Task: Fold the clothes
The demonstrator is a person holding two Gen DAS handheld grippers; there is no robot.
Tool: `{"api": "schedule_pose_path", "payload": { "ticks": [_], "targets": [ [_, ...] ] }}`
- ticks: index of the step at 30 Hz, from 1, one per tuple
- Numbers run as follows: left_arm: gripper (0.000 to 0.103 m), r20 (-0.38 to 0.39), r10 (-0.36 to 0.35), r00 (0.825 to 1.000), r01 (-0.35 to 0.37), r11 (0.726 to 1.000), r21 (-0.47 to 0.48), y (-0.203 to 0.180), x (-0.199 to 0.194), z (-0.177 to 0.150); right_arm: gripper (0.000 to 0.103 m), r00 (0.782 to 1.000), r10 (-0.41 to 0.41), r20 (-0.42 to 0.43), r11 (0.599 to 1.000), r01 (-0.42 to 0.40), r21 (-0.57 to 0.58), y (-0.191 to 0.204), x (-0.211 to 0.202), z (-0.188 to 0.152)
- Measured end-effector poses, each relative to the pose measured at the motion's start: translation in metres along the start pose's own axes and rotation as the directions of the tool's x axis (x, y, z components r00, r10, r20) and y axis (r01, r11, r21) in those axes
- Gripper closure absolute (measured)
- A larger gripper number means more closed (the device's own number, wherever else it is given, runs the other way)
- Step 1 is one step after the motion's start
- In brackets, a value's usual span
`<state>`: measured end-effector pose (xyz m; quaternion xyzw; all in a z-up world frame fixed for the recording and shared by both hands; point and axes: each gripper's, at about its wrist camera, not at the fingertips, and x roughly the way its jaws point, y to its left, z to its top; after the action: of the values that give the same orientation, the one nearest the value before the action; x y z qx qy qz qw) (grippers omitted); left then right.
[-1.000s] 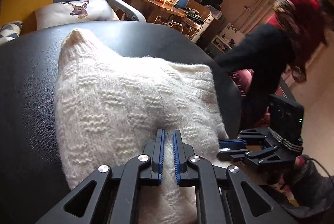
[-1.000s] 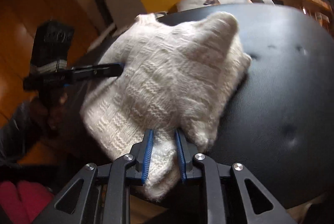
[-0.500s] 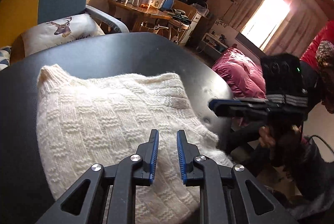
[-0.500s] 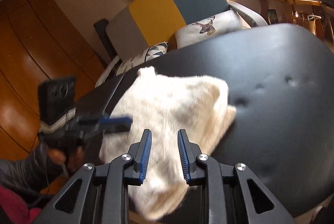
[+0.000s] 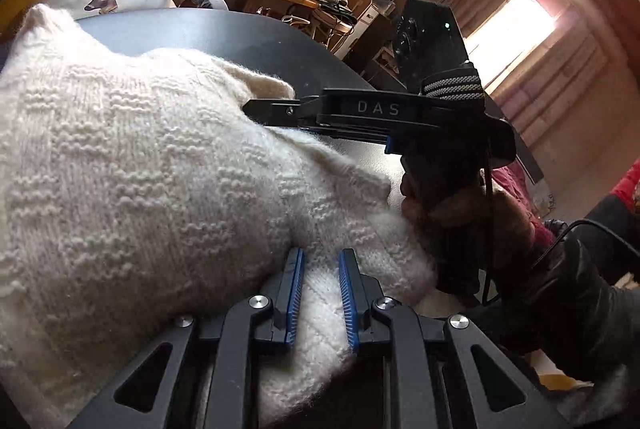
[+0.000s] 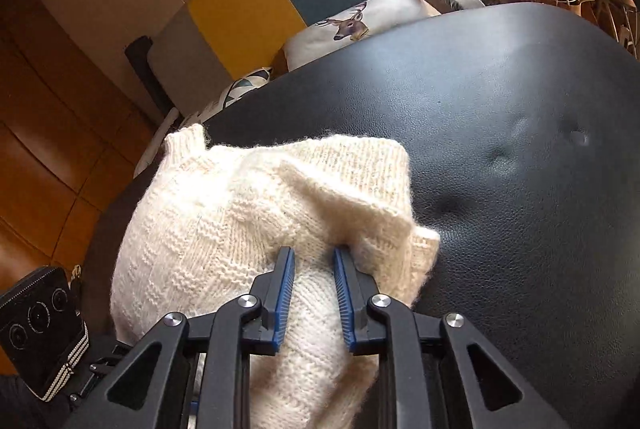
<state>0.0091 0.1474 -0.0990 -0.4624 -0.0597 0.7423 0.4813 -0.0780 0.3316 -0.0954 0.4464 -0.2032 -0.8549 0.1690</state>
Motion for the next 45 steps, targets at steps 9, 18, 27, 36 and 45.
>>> {"api": "schedule_pose_path", "payload": {
  "ticks": [9, 18, 27, 36, 45],
  "targets": [
    [0.072, 0.112, 0.063, 0.992, -0.062, 0.998, -0.017, -0.007, -0.051, -0.002, 0.079, 0.989, 0.144, -0.009, 0.972, -0.144, -0.184, 0.053, -0.064, -0.025],
    [0.068, 0.049, 0.082, 0.995, -0.076, 0.990, -0.115, 0.014, -0.037, -0.028, 0.081, 0.998, 0.041, -0.044, 0.994, -0.045, -0.104, 0.024, -0.044, -0.069],
    [0.057, 0.206, 0.124, 0.971, -0.087, 0.980, -0.181, 0.023, -0.113, -0.020, 0.078, 0.999, 0.043, -0.029, 0.997, -0.045, -0.068, 0.027, -0.050, -0.066],
    [0.044, 0.230, 0.197, 0.953, -0.094, 0.914, -0.394, 0.101, -0.157, -0.018, 0.026, 0.974, 0.197, 0.109, 0.962, -0.214, 0.168, -0.011, -0.092, -0.048],
    [0.036, 0.144, 0.138, 0.980, -0.073, 0.922, -0.381, 0.125, -0.112, 0.022, 0.021, 0.962, 0.272, 0.034, 0.881, -0.263, 0.394, -0.056, -0.059, -0.038]
  ]
}}
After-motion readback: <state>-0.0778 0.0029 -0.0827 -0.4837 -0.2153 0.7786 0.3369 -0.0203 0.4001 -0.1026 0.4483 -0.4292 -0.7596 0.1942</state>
